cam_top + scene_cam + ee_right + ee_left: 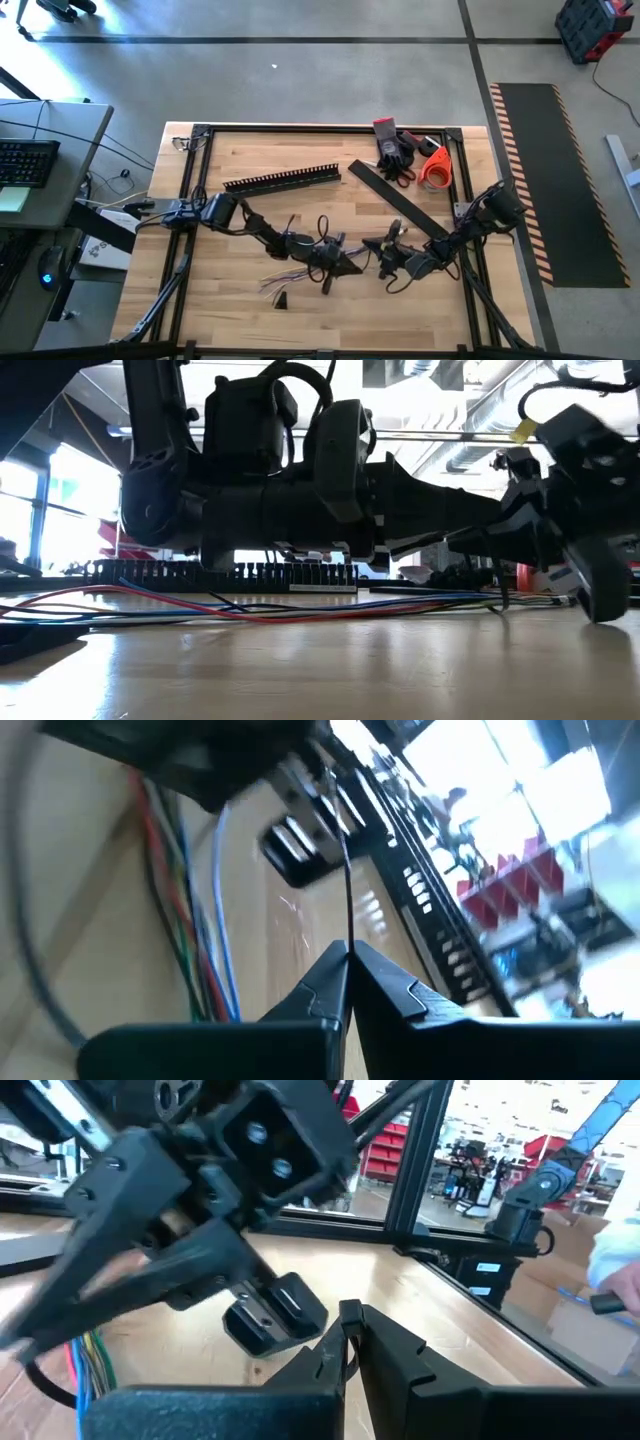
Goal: Ziptie cables
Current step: Wrap the colored cables together using a zip tie
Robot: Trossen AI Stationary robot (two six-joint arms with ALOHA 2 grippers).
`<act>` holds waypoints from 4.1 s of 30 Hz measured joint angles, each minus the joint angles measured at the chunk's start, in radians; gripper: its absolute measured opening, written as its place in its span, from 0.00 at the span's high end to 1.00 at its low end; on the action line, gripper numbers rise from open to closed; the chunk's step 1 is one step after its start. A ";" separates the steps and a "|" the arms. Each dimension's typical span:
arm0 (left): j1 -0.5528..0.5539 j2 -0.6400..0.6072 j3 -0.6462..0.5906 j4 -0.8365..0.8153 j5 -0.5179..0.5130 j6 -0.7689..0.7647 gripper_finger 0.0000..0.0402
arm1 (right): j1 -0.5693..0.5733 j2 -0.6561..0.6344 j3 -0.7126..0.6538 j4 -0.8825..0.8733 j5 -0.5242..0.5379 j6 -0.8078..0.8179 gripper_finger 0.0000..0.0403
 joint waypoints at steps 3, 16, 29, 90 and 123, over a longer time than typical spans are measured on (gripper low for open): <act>0.006 0.000 0.000 0.000 0.028 -0.009 1.00 | 0.002 -0.002 0.002 -0.024 -0.016 -0.020 1.00; 0.011 0.000 0.000 -0.008 0.042 -0.036 1.00 | -0.004 -0.003 0.054 -0.171 -0.113 0.031 1.00; 0.025 -0.002 0.031 0.080 0.004 0.052 1.00 | 0.012 0.001 0.048 -0.179 0.023 0.153 1.00; 0.041 0.000 0.077 -0.055 0.092 0.035 1.00 | 0.116 0.001 0.031 -0.060 0.043 0.073 1.00; 0.043 0.000 0.077 -0.055 0.115 0.009 1.00 | 0.105 0.000 0.058 -0.050 0.034 -0.021 1.00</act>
